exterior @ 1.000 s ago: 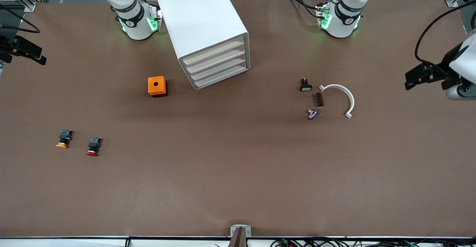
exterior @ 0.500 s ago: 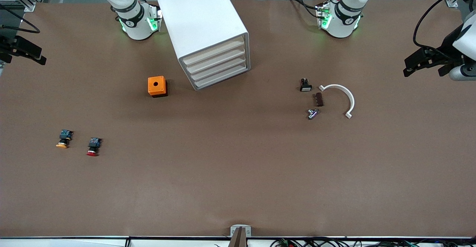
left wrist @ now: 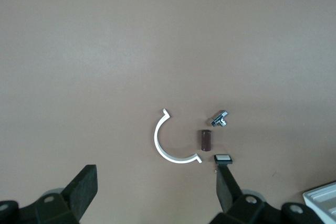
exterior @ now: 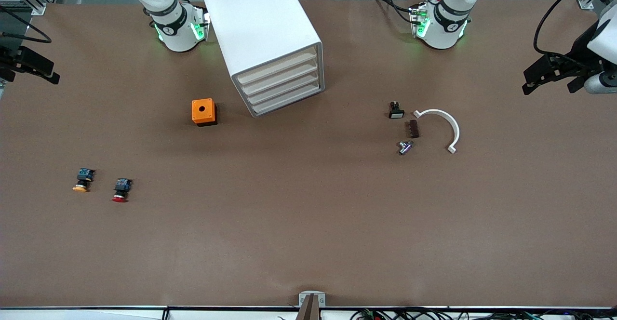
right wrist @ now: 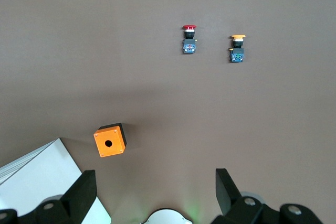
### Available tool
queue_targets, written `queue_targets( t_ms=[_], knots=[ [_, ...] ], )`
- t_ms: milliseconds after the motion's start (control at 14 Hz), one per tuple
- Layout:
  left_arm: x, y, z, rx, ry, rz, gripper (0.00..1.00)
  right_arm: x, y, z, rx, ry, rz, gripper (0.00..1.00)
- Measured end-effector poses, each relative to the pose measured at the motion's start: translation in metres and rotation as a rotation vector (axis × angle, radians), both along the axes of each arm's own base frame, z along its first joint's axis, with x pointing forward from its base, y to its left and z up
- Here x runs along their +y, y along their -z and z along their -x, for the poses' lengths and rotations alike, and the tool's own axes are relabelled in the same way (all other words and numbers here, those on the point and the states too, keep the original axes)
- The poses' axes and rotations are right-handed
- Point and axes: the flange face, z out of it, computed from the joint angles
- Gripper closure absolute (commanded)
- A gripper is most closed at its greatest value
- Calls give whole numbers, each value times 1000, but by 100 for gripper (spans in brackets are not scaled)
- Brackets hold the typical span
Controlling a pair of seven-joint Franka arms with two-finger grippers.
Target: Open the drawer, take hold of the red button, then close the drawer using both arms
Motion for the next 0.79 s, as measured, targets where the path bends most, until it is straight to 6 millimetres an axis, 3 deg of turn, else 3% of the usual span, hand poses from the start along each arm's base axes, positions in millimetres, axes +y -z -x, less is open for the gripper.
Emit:
queue_targets(
  t_ms=[357, 786],
  knots=[
    [12, 0, -2, -8, -8, 2, 0, 1, 0, 0, 0, -3, 0, 0],
    [4, -4, -2, -22, 7, 2, 0, 1, 0, 1, 5, -1, 0, 0]
  ],
)
